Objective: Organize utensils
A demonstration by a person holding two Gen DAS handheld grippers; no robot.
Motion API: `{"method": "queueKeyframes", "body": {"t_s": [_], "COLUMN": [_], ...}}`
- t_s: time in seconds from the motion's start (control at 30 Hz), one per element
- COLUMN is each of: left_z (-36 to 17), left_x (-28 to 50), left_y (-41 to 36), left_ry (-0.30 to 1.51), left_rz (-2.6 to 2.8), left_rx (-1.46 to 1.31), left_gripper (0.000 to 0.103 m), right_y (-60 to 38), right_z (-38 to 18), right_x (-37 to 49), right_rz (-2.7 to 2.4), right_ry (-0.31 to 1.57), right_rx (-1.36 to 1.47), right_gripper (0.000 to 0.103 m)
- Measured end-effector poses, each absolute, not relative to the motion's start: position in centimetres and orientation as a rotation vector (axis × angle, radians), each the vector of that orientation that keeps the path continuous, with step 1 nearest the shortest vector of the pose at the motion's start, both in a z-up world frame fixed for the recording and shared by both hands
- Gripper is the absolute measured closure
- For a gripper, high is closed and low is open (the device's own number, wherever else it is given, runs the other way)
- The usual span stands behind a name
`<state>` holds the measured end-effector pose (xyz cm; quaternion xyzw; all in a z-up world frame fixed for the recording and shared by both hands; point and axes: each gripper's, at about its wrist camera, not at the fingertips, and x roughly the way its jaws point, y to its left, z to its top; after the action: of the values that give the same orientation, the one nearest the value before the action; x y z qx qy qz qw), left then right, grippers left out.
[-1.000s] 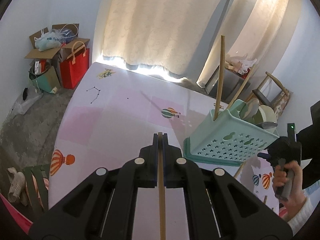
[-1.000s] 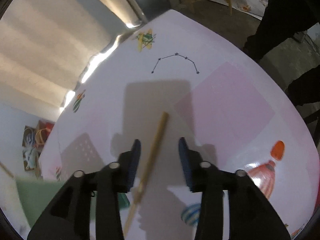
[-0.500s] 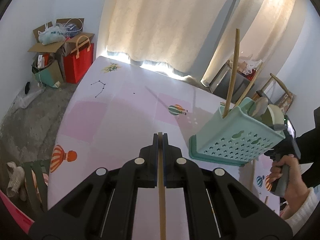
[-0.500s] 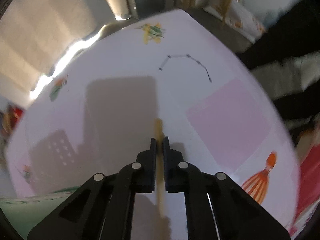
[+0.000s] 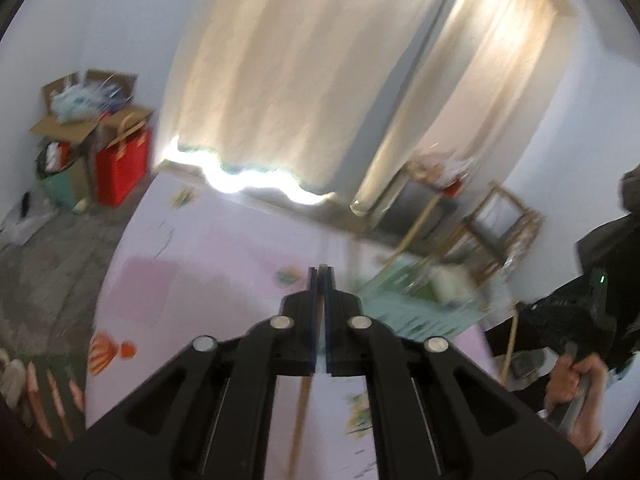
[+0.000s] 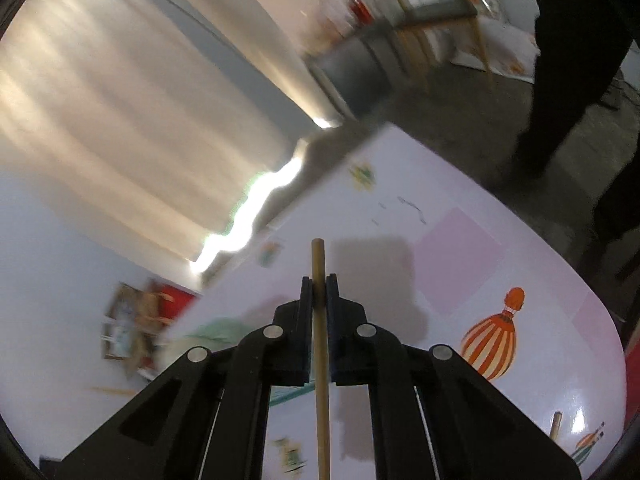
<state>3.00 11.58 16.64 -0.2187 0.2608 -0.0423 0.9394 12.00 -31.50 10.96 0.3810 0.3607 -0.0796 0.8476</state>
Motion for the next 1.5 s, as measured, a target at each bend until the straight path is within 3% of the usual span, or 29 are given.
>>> {"method": "queueKeyframes", "body": {"t_s": [0.27, 0.47, 0.5, 0.53, 0.57, 0.73, 0.83, 1.17, 1.37, 1.5], "left_z": [25.2, 18.7, 16.9, 14.0, 12.3, 2.8, 0.5, -0.3, -0.1, 0.0], "left_x": [3.4, 4.0, 4.3, 5.9, 7.0, 15.5, 18.9, 22.6, 21.2, 20.3], "left_y": [9.6, 11.7, 12.3, 12.5, 12.4, 10.8, 9.7, 9.4, 6.1, 6.3], "left_ry": [0.404, 0.555, 0.591, 0.670, 0.717, 0.935, 0.970, 0.990, 0.991, 1.012], "left_rz": [-0.189, -0.064, -0.023, -0.005, 0.006, -0.025, -0.023, -0.091, -0.078, -0.068], "left_rx": [-0.411, -0.471, -0.483, -0.457, -0.433, -0.381, -0.327, -0.333, 0.017, 0.050], "left_gripper": [0.103, 0.103, 0.100, 0.080, 0.073, 0.074, 0.074, 0.076, 0.081, 0.086], "right_y": [-30.4, -30.4, -30.6, -30.7, -30.6, -30.4, -31.0, -33.0, -32.5, -32.0], "right_z": [17.1, 17.4, 17.0, 16.9, 17.2, 18.3, 18.0, 16.4, 16.2, 16.1], "right_x": [10.3, 9.2, 9.3, 9.2, 9.1, 8.3, 8.2, 8.5, 8.6, 8.5], "right_rz": [-0.008, 0.037, 0.039, 0.038, 0.033, -0.004, -0.020, -0.086, -0.067, -0.050], "right_ry": [0.645, 0.656, 0.660, 0.662, 0.663, 0.650, 0.664, 0.707, 0.715, 0.719], "right_rx": [0.800, 0.825, 0.830, 0.832, 0.817, 0.770, 0.769, 0.757, 0.758, 0.770], "right_gripper": [0.097, 0.097, 0.097, 0.097, 0.097, 0.097, 0.097, 0.096, 0.096, 0.096]}}
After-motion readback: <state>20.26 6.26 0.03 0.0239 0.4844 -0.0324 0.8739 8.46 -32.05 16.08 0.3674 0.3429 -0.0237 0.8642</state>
